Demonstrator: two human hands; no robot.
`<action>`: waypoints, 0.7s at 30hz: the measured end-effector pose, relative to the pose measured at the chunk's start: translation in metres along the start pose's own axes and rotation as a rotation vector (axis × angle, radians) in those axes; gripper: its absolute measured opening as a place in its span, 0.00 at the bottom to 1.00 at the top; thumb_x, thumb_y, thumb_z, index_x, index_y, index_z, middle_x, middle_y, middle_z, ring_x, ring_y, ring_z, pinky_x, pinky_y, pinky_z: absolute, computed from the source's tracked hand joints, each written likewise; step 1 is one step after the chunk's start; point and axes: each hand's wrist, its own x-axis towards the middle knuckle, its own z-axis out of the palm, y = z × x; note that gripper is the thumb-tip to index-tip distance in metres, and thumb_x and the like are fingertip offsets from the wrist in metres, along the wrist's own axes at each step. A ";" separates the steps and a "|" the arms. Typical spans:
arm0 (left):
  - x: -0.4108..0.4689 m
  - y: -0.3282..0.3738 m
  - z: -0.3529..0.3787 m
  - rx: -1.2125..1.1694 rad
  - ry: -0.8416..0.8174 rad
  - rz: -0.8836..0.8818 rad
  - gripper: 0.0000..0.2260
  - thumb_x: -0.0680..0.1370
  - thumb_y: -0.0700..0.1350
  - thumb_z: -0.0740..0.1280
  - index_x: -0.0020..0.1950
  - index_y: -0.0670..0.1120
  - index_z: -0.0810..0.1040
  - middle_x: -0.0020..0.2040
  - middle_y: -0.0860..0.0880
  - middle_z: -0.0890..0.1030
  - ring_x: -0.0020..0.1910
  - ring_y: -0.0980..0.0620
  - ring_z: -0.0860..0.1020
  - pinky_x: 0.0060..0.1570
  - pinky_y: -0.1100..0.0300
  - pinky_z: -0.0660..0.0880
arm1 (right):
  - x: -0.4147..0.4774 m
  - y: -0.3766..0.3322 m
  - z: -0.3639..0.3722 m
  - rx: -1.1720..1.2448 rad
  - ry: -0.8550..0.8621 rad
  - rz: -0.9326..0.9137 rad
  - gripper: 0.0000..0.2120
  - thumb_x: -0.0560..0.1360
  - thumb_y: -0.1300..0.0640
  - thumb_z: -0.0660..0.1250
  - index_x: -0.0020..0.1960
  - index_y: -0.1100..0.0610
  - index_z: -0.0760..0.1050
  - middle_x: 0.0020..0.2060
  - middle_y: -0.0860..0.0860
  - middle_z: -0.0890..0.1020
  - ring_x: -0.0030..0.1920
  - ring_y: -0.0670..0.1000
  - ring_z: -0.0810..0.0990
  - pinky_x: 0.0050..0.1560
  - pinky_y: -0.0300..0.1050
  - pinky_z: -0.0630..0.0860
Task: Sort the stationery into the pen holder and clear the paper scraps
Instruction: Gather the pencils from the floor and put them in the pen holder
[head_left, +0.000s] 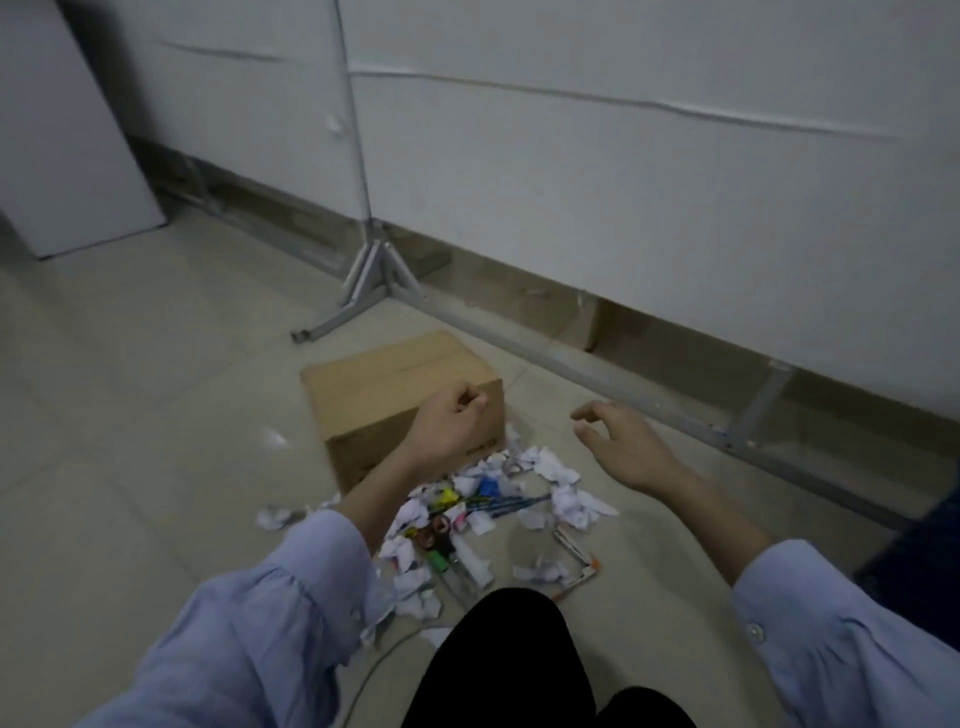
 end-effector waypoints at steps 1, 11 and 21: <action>0.000 -0.017 0.000 0.011 0.006 -0.057 0.07 0.80 0.50 0.60 0.47 0.49 0.76 0.46 0.51 0.80 0.46 0.51 0.77 0.47 0.56 0.74 | 0.007 0.002 0.016 0.015 -0.037 -0.007 0.13 0.80 0.55 0.60 0.62 0.58 0.75 0.59 0.56 0.78 0.59 0.54 0.75 0.59 0.44 0.69; 0.013 -0.144 0.045 0.108 -0.116 -0.427 0.12 0.81 0.50 0.59 0.50 0.42 0.75 0.47 0.42 0.78 0.44 0.44 0.76 0.41 0.55 0.71 | 0.053 0.058 0.143 0.089 -0.290 0.102 0.13 0.79 0.57 0.61 0.61 0.59 0.75 0.58 0.57 0.79 0.56 0.55 0.77 0.53 0.44 0.72; 0.043 -0.205 0.098 0.311 -0.151 -0.332 0.04 0.76 0.39 0.63 0.43 0.42 0.76 0.42 0.41 0.78 0.42 0.44 0.76 0.40 0.52 0.73 | 0.095 0.088 0.226 -0.193 -0.424 -0.144 0.16 0.74 0.64 0.61 0.61 0.60 0.72 0.57 0.58 0.75 0.58 0.59 0.73 0.53 0.50 0.72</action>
